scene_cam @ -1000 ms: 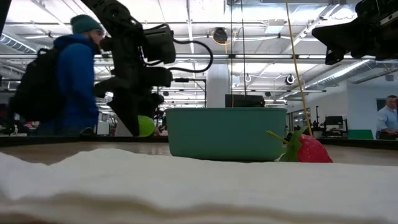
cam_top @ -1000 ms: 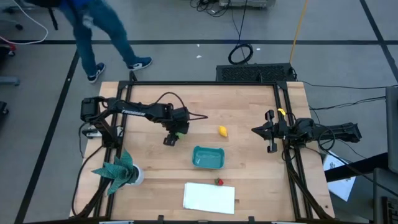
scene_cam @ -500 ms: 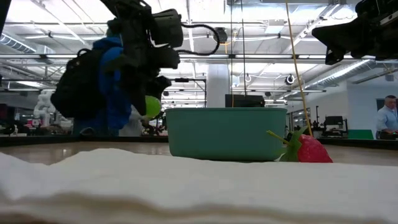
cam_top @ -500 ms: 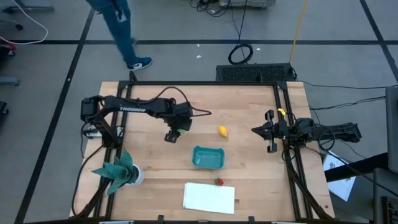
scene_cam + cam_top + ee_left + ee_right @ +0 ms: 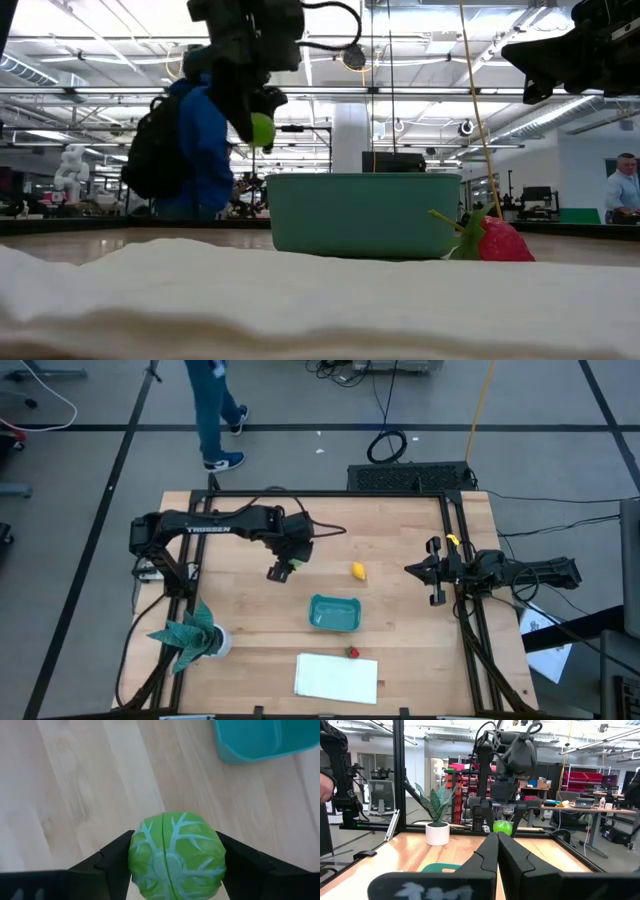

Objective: Pick and placing Produce into tupperware
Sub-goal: Put the cabbage into the green bin

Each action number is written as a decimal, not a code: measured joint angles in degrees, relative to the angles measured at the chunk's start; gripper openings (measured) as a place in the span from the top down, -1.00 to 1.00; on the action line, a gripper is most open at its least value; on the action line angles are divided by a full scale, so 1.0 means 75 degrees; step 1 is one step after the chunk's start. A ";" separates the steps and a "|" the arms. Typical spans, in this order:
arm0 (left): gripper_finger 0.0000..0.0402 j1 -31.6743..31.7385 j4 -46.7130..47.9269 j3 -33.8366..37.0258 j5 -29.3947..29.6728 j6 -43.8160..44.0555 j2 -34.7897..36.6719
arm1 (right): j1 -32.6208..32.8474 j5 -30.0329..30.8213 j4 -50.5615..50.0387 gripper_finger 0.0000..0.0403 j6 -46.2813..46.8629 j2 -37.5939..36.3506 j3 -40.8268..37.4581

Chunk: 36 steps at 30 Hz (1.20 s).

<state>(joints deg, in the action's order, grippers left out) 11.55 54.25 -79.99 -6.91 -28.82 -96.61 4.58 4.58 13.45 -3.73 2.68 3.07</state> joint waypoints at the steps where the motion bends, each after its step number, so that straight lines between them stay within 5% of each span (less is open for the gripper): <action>1: -0.21 0.0000 0.0018 -0.0058 0.0000 0.0000 0.0001 | 0.0000 0.0000 -0.0001 1.00 0.0000 0.0000 0.0000; 36: -0.21 0.0478 0.0963 -0.0807 0.0270 0.0204 0.0462 | 0.0000 0.0012 -0.0001 1.00 0.0002 0.0011 -0.0001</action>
<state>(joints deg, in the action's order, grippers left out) 15.14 61.47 -86.04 -4.88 -27.29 -93.14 4.58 4.67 13.45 -3.71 2.76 3.06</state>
